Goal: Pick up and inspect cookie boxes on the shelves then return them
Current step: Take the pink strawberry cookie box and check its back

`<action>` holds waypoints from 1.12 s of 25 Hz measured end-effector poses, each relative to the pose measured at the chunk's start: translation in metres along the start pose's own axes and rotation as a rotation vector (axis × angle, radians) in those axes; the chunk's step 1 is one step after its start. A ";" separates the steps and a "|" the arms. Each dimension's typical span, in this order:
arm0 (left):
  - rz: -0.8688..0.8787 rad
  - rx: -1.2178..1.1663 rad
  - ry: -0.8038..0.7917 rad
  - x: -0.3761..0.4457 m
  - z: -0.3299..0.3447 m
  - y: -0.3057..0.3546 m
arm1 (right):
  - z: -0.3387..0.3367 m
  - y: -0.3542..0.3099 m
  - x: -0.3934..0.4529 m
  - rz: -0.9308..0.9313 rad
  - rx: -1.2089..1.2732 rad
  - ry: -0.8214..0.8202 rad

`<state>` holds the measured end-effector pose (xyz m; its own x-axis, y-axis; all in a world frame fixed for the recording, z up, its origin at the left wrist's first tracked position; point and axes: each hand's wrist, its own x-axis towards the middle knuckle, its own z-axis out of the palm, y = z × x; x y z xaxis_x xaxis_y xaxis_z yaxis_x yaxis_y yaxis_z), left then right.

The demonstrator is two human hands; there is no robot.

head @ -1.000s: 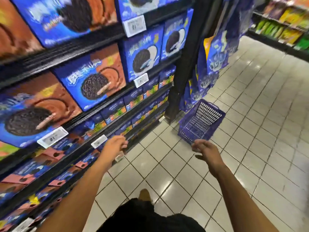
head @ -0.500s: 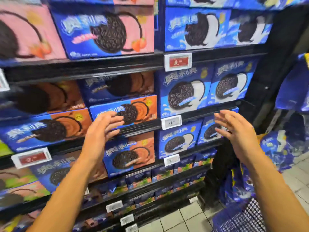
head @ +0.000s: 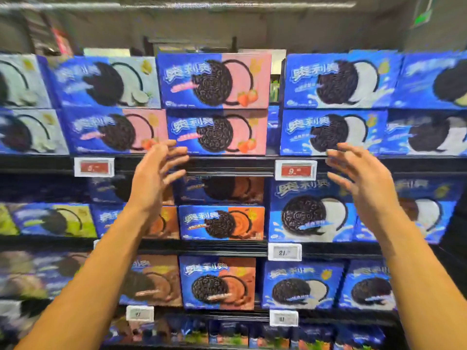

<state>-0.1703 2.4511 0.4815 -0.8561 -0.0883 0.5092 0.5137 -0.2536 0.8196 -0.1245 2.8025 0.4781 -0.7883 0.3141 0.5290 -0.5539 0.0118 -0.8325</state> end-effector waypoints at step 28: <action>0.066 0.077 0.016 0.092 0.005 0.088 | 0.152 -0.082 0.077 -0.044 0.085 -0.089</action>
<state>-0.2033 2.4254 0.6014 -0.8206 -0.1177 0.5593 0.5715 -0.1718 0.8024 -0.1804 2.6814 0.6121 -0.7816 0.2290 0.5802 -0.6059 -0.0580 -0.7934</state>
